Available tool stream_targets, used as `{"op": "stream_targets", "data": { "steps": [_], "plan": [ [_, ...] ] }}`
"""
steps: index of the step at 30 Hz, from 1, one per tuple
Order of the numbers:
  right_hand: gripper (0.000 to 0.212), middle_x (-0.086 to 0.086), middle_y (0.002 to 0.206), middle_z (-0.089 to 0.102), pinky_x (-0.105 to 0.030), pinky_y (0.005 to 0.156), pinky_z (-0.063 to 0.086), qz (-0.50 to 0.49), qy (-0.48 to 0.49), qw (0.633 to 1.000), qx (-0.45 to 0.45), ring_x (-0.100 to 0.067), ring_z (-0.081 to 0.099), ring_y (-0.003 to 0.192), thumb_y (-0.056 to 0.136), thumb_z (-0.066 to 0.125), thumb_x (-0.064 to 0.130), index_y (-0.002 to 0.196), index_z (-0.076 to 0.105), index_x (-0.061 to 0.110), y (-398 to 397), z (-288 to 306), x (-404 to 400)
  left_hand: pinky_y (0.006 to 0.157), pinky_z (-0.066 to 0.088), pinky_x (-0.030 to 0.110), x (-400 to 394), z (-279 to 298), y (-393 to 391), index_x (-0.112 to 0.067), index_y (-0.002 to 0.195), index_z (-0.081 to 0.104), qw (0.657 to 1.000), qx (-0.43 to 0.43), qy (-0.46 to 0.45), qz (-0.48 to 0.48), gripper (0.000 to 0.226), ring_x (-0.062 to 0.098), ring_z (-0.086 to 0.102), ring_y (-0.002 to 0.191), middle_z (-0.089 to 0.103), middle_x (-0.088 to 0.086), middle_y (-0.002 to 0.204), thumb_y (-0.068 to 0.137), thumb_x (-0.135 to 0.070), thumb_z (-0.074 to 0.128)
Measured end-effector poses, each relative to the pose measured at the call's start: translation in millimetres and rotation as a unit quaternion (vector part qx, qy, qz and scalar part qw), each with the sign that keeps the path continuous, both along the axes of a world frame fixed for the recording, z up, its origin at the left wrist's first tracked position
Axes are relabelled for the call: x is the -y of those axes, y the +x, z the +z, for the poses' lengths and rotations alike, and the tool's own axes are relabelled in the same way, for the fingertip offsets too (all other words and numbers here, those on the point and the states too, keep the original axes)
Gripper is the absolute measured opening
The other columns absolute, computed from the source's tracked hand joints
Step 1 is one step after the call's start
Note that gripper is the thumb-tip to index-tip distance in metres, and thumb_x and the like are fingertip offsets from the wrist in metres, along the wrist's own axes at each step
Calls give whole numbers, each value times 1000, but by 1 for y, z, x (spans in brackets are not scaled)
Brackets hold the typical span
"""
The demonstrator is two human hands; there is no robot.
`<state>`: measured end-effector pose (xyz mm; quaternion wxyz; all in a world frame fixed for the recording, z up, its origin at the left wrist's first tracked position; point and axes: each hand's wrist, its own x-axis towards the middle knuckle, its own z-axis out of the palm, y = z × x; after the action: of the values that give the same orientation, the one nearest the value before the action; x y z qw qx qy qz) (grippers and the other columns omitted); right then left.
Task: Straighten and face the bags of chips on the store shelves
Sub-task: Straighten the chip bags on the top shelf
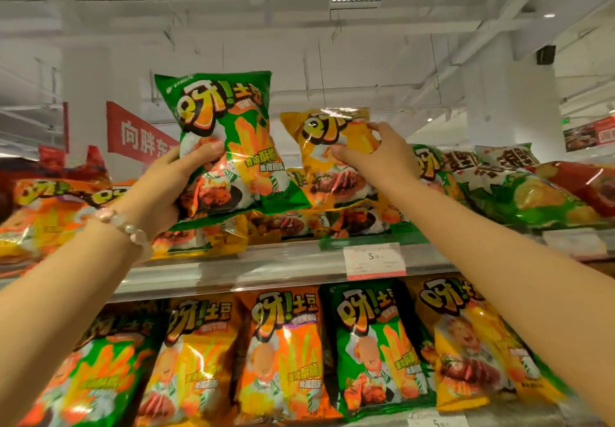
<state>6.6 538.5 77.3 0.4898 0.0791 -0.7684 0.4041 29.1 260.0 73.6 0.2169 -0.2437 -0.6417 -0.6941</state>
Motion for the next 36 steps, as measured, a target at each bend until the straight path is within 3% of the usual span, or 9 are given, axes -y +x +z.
{"op": "stream_targets", "data": {
  "steps": [11,20,23,26,29,32,36],
  "plan": [
    [80,-8,130,51,-45,89,48,-45,3,996,75,-31,53,115,72,64,68,137,37,30,-44,-27,94,80,58,40,55,-20,10,-18,122,60,1000,18,-19,5,49,28,69,100,71,9,111,77,-34,68],
    [85,-14,135,47,-45,92,47,-73,26,987,140,-35,48,121,77,55,71,143,30,24,-56,-41,104,65,59,32,59,-34,2,-14,116,62,999,29,-12,-11,45,26,72,90,73,10,103,75,-30,70],
    [87,-16,141,41,-45,95,42,-81,53,982,162,-36,41,128,79,49,74,146,27,23,-55,-44,103,76,59,38,56,-37,-4,-14,120,62,999,26,-23,-18,55,27,71,95,72,10,108,70,-34,72],
    [75,-16,144,37,-45,102,36,-3,41,983,182,-36,38,131,88,40,66,148,26,22,-53,-41,97,90,54,44,50,-39,-7,-15,124,60,998,27,-30,-37,58,29,69,101,71,10,112,71,-35,73],
    [67,-12,137,44,-41,103,34,98,-18,986,135,-27,42,126,94,35,58,148,27,19,-40,-35,85,83,57,40,36,-38,-7,-16,123,61,998,24,-25,-49,53,27,70,99,72,8,110,74,-34,71],
    [59,-6,152,33,-38,109,28,155,-42,986,52,-25,31,138,97,41,47,148,28,21,-11,-25,72,79,59,38,13,-34,-6,-15,125,59,997,26,-27,-65,55,26,70,97,72,8,110,74,-34,72],
    [66,-6,151,33,-33,99,41,239,-22,969,54,-20,38,134,93,54,40,149,23,27,27,-14,53,76,59,38,-30,-27,-5,-16,126,56,995,26,-28,-93,53,26,71,95,72,8,109,77,-32,72]
  ]
}}
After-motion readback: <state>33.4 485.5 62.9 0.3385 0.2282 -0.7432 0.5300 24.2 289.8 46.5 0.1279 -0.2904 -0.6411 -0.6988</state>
